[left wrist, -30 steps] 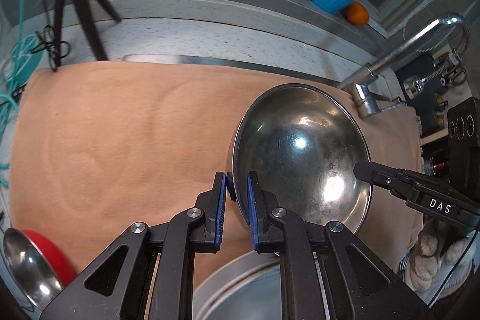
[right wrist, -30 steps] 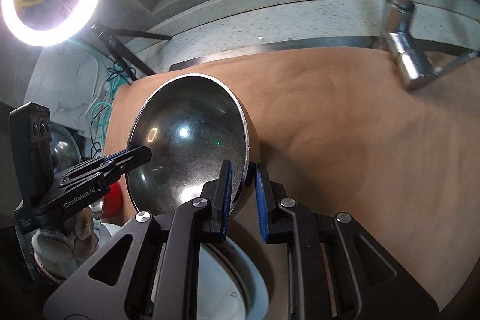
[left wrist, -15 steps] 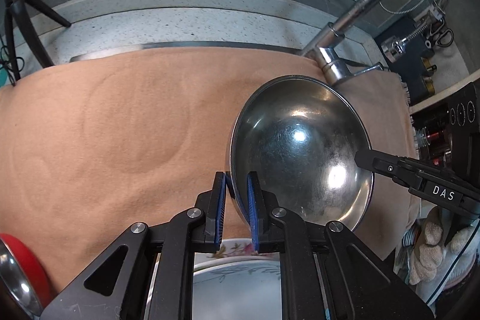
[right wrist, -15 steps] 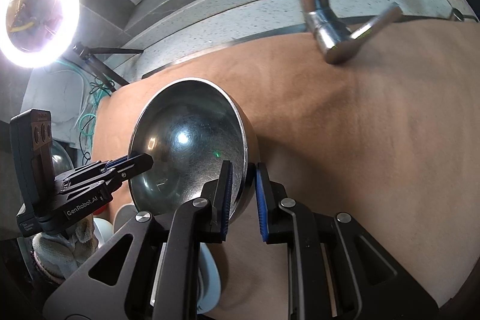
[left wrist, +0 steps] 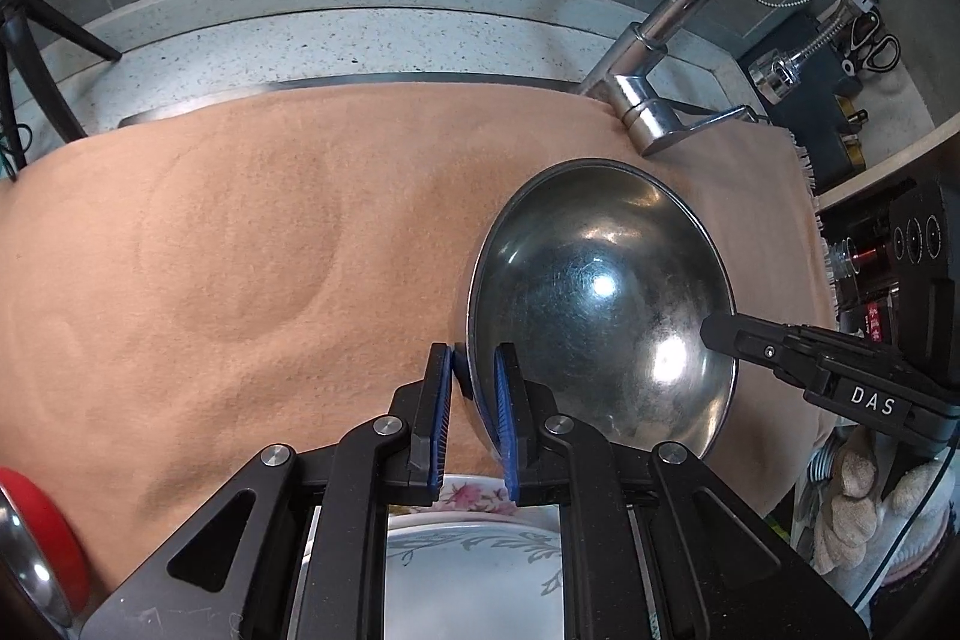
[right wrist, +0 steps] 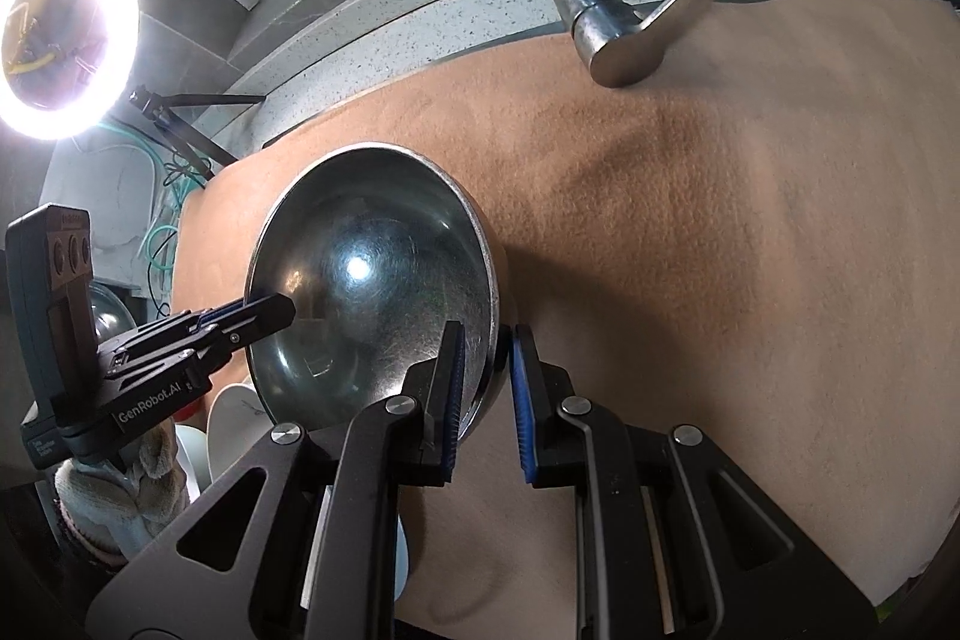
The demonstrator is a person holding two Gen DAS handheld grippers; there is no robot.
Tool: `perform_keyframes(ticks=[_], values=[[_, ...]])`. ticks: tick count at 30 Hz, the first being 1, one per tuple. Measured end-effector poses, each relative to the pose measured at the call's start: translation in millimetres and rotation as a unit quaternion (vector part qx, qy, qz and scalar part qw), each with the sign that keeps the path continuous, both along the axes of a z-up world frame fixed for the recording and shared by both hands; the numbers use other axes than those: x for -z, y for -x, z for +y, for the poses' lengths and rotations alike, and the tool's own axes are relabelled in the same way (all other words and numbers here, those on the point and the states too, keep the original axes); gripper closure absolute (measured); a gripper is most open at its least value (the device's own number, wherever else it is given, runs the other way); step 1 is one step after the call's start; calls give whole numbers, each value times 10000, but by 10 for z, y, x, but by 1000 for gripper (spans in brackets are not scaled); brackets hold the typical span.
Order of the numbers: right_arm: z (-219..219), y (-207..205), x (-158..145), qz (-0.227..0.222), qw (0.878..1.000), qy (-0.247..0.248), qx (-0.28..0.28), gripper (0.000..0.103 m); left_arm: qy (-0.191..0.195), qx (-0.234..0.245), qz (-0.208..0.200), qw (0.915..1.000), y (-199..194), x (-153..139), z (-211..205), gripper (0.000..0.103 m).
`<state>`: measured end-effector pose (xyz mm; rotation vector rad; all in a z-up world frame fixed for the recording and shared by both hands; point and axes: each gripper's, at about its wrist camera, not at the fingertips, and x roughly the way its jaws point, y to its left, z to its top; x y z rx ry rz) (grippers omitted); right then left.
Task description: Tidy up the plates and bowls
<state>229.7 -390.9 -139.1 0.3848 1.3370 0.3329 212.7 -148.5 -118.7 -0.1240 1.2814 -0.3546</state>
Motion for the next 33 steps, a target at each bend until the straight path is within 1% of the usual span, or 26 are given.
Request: perform_keyframes(ticks=[10,12,14,17,22,25,29,33], values=[[-11,23,-32,-69,10000,56,6,87,-48,-24,-52,10000,28,-40,36,90],[-31,28,-57,-96,9999,57,42,85,-31,-76,-83,9999,40,-68,64,90],[-51,39,-102,-173,9998,91,100,78,-11,-124,-139,9998,53,-113,109,89],[-82,60,-193,-308,9994,81,143,76,18,-201,-224,9995,83,-182,190,88],[-26,105,-374,-529,9985,63,127,76,37,-381,-420,9984,157,-345,427,88],[59,137,-480,-666,9977,97,77,76,98,-568,-534,9969,197,-449,624,88],[213,180,-636,-843,9964,-9,-9,76,166,-798,-703,9942,295,-581,873,88],[433,234,-792,-1018,9946,-85,-195,76,188,-1075,-876,9902,459,-709,1238,88]])
